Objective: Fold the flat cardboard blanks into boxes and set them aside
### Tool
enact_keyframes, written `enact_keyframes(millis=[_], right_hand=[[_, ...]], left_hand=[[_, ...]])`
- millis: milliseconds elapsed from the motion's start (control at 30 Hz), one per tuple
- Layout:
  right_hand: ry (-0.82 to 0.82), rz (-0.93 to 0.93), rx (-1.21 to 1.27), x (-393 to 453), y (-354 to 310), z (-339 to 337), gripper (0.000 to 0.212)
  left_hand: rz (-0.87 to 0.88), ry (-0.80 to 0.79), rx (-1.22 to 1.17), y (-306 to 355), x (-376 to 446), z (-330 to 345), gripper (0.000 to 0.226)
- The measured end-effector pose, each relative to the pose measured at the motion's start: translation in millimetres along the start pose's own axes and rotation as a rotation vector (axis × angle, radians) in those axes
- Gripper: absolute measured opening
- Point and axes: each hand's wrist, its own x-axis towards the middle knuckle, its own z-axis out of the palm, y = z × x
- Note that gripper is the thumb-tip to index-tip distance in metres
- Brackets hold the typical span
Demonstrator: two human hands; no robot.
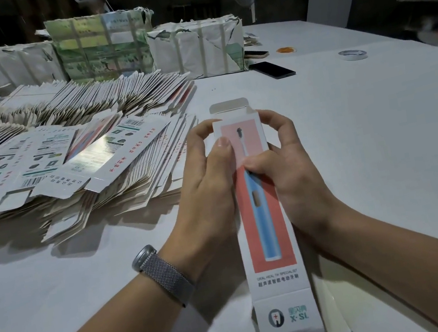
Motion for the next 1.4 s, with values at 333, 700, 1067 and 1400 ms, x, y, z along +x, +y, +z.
enact_keyframes(millis=[333,700,1067,1400], right_hand=[[0.023,0.003,0.02,3,0,-5,0.028],[0.163,-0.129,0.006,5,-1,-7,0.029],[0.145,-0.122,-0.029,5,-1,-8,0.018],[0.115,-0.095,-0.041,5,-1,-8,0.019]], left_hand=[[0.02,-0.043,0.01,1,-3,2,0.021],[-0.06,-0.062,0.044,2,-4,4,0.02],[-0.062,-0.037,0.012,5,-2,5,0.01],[-0.089,-0.002,0.088,11,-5,7,0.012]])
